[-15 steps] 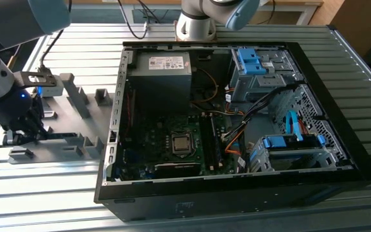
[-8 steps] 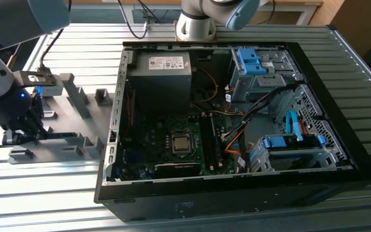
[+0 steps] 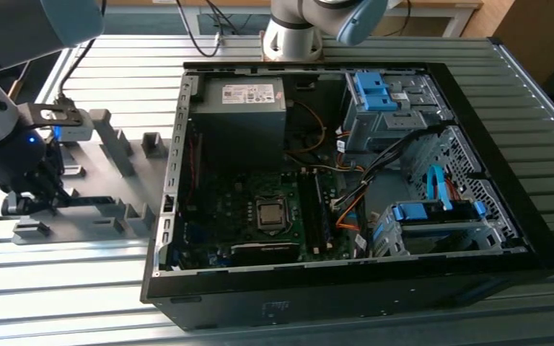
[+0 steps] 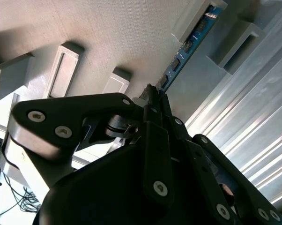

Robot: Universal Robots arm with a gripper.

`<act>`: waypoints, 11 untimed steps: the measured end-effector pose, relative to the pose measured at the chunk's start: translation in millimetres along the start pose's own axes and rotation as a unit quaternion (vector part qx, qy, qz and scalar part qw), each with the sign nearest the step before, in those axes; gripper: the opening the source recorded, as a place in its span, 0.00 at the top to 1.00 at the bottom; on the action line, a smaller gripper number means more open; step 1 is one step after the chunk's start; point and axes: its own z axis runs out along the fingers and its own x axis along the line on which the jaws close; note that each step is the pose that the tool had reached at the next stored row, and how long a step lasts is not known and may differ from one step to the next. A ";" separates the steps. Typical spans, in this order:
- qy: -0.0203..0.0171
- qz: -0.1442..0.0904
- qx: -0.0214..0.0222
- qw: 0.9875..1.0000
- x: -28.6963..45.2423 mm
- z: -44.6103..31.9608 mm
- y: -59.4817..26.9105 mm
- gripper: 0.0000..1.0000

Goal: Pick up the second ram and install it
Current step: 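Pick up the second ram and move it above second insertion slot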

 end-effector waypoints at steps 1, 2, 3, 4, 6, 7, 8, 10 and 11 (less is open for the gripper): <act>0.000 0.000 0.000 1.000 0.0 -0.5 0.0 0.86; 0.000 0.000 0.000 1.000 0.0 -0.8 0.0 0.86; 0.000 0.000 0.000 1.000 0.0 -1.2 0.0 0.86; 0.000 0.000 0.000 1.000 -0.1 -1.6 0.0 0.86; 0.000 0.000 0.000 1.000 -0.1 -2.5 0.1 0.86; 0.000 0.000 0.000 1.000 -0.1 -3.0 0.1 0.86; 0.000 0.000 0.000 1.000 -0.1 -3.5 0.1 0.86; 0.000 0.000 0.000 1.000 -0.2 -4.8 0.1 0.86; 0.000 0.000 0.000 1.000 -0.2 -5.6 0.2 0.86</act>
